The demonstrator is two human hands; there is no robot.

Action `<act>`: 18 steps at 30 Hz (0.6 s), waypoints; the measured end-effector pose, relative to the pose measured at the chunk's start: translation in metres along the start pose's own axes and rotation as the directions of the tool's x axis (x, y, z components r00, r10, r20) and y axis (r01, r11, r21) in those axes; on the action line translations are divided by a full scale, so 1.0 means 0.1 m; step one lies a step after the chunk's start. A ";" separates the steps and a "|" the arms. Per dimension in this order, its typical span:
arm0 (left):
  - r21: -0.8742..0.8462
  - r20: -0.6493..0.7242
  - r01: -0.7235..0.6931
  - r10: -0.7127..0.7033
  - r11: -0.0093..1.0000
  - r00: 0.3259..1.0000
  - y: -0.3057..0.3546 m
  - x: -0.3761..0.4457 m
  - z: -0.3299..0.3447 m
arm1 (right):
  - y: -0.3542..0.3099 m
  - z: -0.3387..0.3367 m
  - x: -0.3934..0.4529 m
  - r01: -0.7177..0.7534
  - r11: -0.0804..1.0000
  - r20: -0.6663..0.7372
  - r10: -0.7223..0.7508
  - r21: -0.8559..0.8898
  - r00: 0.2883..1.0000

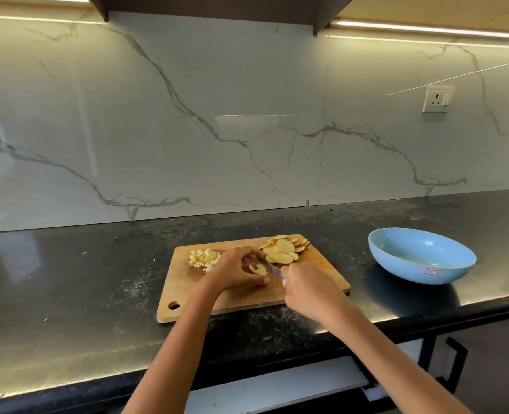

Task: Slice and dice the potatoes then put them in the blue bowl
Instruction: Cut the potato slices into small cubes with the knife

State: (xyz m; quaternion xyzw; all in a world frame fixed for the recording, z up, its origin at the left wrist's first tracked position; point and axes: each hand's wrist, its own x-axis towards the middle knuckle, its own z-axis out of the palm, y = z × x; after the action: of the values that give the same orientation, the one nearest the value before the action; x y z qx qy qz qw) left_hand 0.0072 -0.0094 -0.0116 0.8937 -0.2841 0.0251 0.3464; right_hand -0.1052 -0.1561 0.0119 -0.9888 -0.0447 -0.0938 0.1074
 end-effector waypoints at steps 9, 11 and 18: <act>0.121 -0.060 0.003 0.004 0.993 0.998 -0.05 0.05 0.05 | 0.21 0.00 0.17 -0.049 0.994 -0.043 0.054 0.094 0.998; 0.143 -0.034 -0.014 0.019 0.990 0.999 -0.05 0.06 0.05 | 0.23 0.02 0.21 -0.046 0.992 -0.086 0.056 0.118 0.995; 0.123 0.091 -0.059 0.048 0.991 0.995 -0.04 0.10 0.02 | 0.30 0.17 0.42 0.068 0.927 -0.342 0.067 0.368 0.937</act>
State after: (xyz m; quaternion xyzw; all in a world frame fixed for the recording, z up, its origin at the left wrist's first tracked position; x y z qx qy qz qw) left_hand 0.0175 -0.0131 -0.0132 0.9060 -0.3210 0.0130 0.2757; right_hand -0.0582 -0.1791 -0.0027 -0.9177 -0.0424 -0.2571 0.3000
